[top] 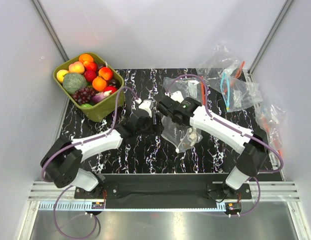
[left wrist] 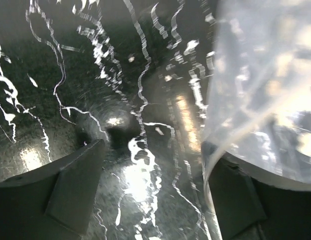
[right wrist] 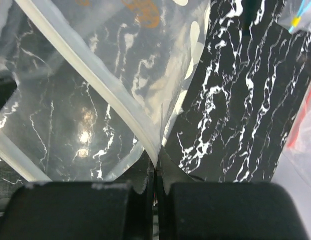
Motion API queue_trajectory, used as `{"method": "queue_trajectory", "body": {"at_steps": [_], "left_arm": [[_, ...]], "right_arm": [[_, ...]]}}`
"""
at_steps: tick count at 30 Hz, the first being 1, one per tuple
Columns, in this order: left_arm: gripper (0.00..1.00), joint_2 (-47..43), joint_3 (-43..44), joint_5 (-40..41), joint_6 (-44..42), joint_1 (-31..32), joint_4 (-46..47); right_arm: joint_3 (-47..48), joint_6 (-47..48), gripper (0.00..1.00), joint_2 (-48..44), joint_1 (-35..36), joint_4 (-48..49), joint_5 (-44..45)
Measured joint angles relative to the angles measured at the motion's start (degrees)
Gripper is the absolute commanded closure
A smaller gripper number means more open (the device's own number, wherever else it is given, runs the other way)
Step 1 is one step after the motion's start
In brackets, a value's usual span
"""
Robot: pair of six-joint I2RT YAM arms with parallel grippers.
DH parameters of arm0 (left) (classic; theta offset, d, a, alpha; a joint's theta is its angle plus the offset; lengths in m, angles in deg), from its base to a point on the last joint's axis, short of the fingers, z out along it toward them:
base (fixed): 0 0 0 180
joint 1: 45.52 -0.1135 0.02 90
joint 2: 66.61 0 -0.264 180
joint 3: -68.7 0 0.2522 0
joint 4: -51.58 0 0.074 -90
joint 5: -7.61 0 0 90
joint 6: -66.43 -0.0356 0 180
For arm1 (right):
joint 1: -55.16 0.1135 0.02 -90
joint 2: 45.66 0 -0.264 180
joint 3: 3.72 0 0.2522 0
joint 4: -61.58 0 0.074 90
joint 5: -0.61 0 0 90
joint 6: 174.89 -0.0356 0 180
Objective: Place the food in the zip-top bag and seal the zipper
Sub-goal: Open the zipper of the food storage bag at the center of the board, then pick up the fake vegetable from the bin.
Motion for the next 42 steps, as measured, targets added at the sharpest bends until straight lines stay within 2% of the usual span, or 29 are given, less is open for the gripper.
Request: {"method": "queue_trajectory", "body": {"at_steps": [7, 17, 19, 24, 28, 35, 42], "left_arm": [[0.07, -6.84, -0.22, -5.38, 0.74, -0.96, 1.55], [0.05, -10.91, -0.31, -11.78, 2.14, -3.54, -0.26], [0.01, -13.31, -0.09, -11.17, 1.81, -5.6, -3.43], [0.01, -17.22, 6.4, -5.14, 1.01, -14.19, -14.75], [0.01, -19.04, 11.34, 0.55, 0.28, -21.33, -19.12], [0.01, -18.38, 17.9, 4.15, -6.43, -28.79, -22.51], [0.01, -14.62, 21.18, 3.45, -21.33, -31.43, -21.75]], "right_arm": [[-0.07, 3.52, 1.0, 0.52, -2.19, 3.72, -2.73], [-1.57, 6.29, 1.0, 1.95, -5.33, 6.93, -4.42], [-1.81, 6.56, 1.0, 1.95, -5.73, 6.93, -4.44], [-2.89, 7.43, 1.0, 1.57, -6.14, 7.06, -4.52], [-2.95, 8.15, 1.0, 0.76, -6.21, 7.02, -4.63], [-3.87, 9.07, 1.0, -0.96, -6.21, 7.08, -5.01], [-5.84, 10.19, 1.0, -2.38, -6.27, 7.8, -7.19]]}}
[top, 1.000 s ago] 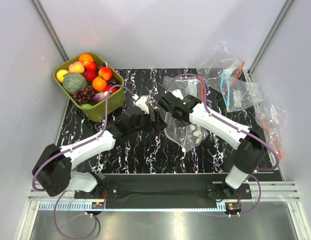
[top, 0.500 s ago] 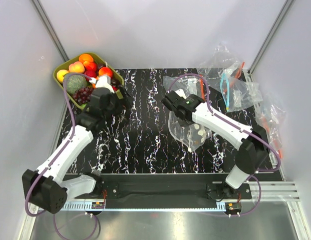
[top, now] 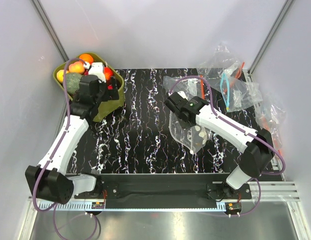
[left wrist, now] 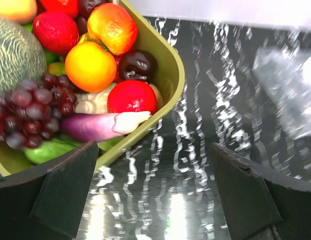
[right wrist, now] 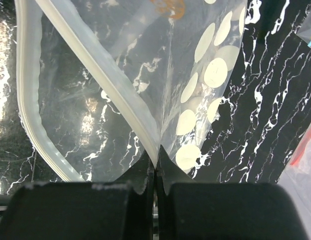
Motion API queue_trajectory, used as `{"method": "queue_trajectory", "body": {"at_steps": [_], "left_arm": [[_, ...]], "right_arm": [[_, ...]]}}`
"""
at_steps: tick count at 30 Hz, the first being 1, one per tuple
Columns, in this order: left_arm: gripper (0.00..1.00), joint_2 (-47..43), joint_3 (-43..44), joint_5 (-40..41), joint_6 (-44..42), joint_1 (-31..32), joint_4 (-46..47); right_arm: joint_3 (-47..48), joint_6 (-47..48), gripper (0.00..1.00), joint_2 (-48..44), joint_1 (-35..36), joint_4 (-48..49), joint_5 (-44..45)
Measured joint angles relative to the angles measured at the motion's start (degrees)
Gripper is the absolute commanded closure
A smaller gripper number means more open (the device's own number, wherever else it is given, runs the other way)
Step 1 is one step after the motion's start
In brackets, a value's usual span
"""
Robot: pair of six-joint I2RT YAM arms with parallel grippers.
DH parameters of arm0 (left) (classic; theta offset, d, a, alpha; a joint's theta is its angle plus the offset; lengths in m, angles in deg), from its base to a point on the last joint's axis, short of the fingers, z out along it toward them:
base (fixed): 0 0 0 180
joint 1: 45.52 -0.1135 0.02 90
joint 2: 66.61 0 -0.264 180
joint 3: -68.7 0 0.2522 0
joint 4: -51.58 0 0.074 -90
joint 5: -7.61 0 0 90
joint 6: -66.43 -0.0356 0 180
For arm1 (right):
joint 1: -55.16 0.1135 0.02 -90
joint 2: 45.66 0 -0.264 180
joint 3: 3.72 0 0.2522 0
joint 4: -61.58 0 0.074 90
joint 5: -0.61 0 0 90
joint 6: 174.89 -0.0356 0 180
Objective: Place the food in the zip-top bag and seal the zipper
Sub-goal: Pick up the fake vegetable from the bin.
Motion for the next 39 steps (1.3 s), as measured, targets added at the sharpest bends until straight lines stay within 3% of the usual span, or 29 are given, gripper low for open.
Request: {"method": "queue_trajectory", "body": {"at_steps": [8, 16, 24, 30, 39], "left_arm": [[0.22, 10.16, 5.14, -4.04, -12.9, -3.8, -4.07], [0.31, 17.97, 6.23, -6.58, -18.67, -5.07, -3.32], [0.31, 21.38, 9.92, -6.82, -20.46, -5.29, -3.67], [0.27, 20.9, 9.88, -13.29, -18.73, -7.28, -2.36], [0.4, 19.26, 9.16, -15.69, -17.49, -10.32, -1.01]], "right_arm": [[-0.02, 0.59, 1.0, -0.04, -0.09, 0.85, -0.74], [-0.11, 0.85, 1.0, -0.7, -0.15, 1.25, -1.16], [-0.11, 0.87, 1.0, -1.03, -0.17, 1.27, -2.12], [-0.11, 0.87, 1.0, -1.03, -0.17, 1.27, -2.16], [-0.11, 0.87, 1.0, -0.94, -0.17, 1.27, -2.16]]}}
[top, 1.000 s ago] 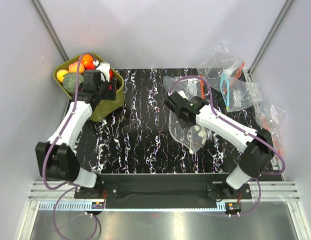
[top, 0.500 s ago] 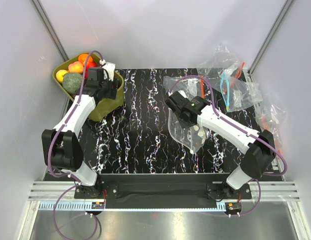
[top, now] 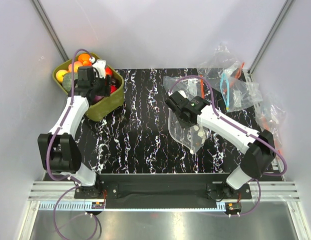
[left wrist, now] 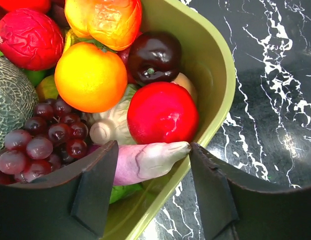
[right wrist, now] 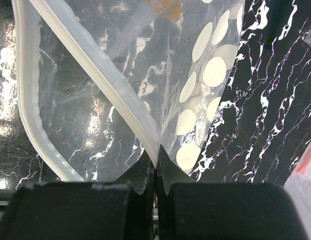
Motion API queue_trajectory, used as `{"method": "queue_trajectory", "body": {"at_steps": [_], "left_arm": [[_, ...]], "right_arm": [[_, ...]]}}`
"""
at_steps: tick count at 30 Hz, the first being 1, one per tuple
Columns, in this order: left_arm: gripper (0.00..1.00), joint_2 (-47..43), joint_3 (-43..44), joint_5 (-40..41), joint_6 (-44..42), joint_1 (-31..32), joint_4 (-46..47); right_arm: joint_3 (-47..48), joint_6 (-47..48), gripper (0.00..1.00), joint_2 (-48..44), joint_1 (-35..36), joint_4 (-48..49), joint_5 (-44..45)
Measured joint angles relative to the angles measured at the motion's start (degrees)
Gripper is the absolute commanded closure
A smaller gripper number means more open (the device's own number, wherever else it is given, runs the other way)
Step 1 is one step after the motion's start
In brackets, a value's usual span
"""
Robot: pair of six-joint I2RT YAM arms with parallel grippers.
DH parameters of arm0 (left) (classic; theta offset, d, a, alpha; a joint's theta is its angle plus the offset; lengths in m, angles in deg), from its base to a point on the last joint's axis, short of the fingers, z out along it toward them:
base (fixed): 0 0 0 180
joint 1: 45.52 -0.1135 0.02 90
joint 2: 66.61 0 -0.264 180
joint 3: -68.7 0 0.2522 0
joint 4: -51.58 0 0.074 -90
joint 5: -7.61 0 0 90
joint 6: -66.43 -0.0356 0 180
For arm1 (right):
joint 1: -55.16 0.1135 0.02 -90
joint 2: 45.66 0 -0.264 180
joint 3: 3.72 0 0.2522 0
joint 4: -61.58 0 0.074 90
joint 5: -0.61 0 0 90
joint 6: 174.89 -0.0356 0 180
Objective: Place the food in the zip-top bag and seal the zipper
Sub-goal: Pick up the fake vegetable from the bin.
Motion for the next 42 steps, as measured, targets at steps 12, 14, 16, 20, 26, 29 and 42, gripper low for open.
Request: {"method": "queue_trajectory", "body": {"at_steps": [12, 14, 16, 20, 26, 29, 42], "left_arm": [[0.49, 3.74, 0.68, 1.9, -3.67, 0.09, -0.5], [0.69, 4.11, 0.98, 3.19, -4.09, 0.11, -0.37], [0.74, 4.2, 1.49, 4.76, -5.27, 0.17, 0.87], [0.82, 3.65, 1.75, 6.14, -5.09, 0.09, 1.66], [0.83, -2.47, -1.49, 5.51, -3.34, 0.96, 1.7], [0.83, -9.55, -3.76, 5.07, -2.05, 2.51, 1.81], [0.85, -27.43, -5.68, -3.98, 12.04, 6.38, 5.68]], "right_arm": [[0.0, -0.02, 1.0, 0.2, -0.02, -0.09, 0.02], [0.0, -0.02, 1.0, 0.28, -0.02, -0.09, 0.02], [0.0, -0.02, 1.0, 0.35, -0.02, -0.09, 0.02], [0.0, -0.07, 1.0, 0.44, -0.02, -0.11, 0.13], [0.37, -0.13, 1.0, 0.83, -0.02, -0.5, 0.15], [1.07, -0.44, 1.0, 1.22, -0.02, -0.61, 0.15], [4.0, -0.92, 1.0, 1.25, -0.04, -0.42, -0.02]]}}
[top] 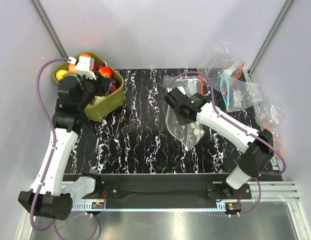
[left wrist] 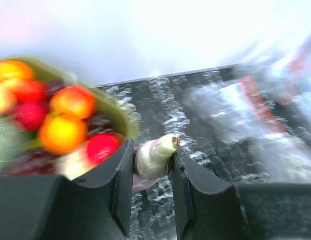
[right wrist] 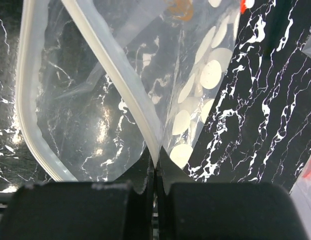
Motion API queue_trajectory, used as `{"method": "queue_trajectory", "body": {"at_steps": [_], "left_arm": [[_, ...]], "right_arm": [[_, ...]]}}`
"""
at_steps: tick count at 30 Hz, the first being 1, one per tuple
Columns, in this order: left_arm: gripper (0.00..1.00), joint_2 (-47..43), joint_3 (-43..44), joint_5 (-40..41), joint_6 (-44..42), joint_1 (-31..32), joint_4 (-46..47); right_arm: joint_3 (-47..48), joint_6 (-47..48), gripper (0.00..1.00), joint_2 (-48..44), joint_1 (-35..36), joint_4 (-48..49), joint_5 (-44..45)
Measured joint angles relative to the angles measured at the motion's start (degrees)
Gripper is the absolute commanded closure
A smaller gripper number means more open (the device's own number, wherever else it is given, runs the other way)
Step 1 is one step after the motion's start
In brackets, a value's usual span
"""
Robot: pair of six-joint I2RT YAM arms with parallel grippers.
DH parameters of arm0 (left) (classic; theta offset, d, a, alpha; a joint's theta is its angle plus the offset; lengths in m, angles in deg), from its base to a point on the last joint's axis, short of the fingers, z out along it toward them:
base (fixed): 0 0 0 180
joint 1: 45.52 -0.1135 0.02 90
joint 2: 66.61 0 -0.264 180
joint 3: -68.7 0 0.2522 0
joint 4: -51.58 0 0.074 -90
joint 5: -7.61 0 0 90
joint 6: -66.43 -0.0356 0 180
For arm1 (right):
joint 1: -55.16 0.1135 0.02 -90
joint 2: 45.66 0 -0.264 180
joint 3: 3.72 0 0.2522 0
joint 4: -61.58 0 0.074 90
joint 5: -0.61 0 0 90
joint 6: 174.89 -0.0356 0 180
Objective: Place the food in the zip-top bag and seal the zipper
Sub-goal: Pick up the fake vegetable from the bin, then place the fake vegetable in the zipper food storage bag.
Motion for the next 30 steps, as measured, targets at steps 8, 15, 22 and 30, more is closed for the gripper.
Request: {"method": "queue_trajectory", "body": {"at_steps": [8, 15, 22, 30], "left_arm": [[0.89, -9.97, -16.02, -15.93, 20.48, 2.54, 20.9], [0.91, -7.54, -22.93, -18.45, 32.11, 12.39, 36.65], [0.9, -4.61, -27.12, -18.14, 39.58, 18.16, 46.53], [0.9, -0.5, -27.65, -16.41, 40.85, 23.1, 51.45]], "right_arm": [[1.07, -0.46, 1.0, 0.0, -0.13, 0.7, -1.53], [1.09, -1.36, 1.0, 0.0, -0.13, 0.85, -1.57], [1.55, -1.95, 1.0, 0.0, -0.2, 1.31, -1.57], [2.89, -2.45, 1.0, -0.07, -0.66, 1.49, -1.53]]}}
